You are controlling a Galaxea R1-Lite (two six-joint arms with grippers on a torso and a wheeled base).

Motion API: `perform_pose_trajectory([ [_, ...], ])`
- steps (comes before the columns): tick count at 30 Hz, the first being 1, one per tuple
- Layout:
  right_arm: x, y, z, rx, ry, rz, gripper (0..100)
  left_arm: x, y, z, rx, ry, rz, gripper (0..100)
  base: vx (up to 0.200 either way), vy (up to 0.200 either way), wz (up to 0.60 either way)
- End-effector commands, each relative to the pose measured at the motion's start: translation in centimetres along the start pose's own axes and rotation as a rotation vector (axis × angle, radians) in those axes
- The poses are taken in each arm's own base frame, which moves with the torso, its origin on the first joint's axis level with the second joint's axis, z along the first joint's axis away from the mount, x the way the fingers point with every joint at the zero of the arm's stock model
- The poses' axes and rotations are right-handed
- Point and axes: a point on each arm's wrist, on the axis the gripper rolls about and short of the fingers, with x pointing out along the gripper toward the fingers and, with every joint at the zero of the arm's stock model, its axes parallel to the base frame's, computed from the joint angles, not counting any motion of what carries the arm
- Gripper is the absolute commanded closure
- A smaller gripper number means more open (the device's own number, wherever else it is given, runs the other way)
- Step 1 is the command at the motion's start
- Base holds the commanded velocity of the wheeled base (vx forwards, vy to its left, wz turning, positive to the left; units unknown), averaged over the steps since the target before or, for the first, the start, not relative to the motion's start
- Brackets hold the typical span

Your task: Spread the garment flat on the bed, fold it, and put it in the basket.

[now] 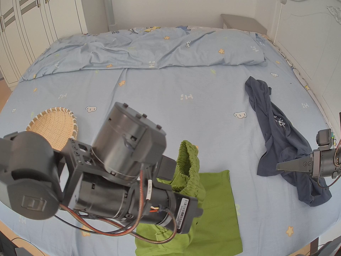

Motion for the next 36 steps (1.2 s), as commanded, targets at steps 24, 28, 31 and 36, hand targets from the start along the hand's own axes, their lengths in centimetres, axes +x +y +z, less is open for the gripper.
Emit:
perform_pose_trajectory([
  [24, -0.1, -0.1, -0.1, -0.004, -0.005, -0.002, 0, 7.9, -1.2, -1.1, -0.067, -0.107, -0.116, 0, 0.0, 0.0, 0.0],
  [28, -0.3, 0.0, 0.1, -0.005, -0.013, -0.004, 0, 5.6, 1.3, -0.4, -0.154, -0.17, -0.082, 0, 0.0, 0.0, 0.0],
  [31, -0.3, 0.1, 0.1, -0.007, -0.015, -0.002, 0, 2.3, 4.0, 0.0, -0.252, -0.231, -0.067, 0, 0.0, 0.0, 0.0],
  [36, -0.7, 0.6, -0.1, -0.02, -0.023, 0.009, 0, -0.6, 8.1, -1.3, -0.342, -0.22, -0.069, 0, 0.0, 0.0, 0.0],
])
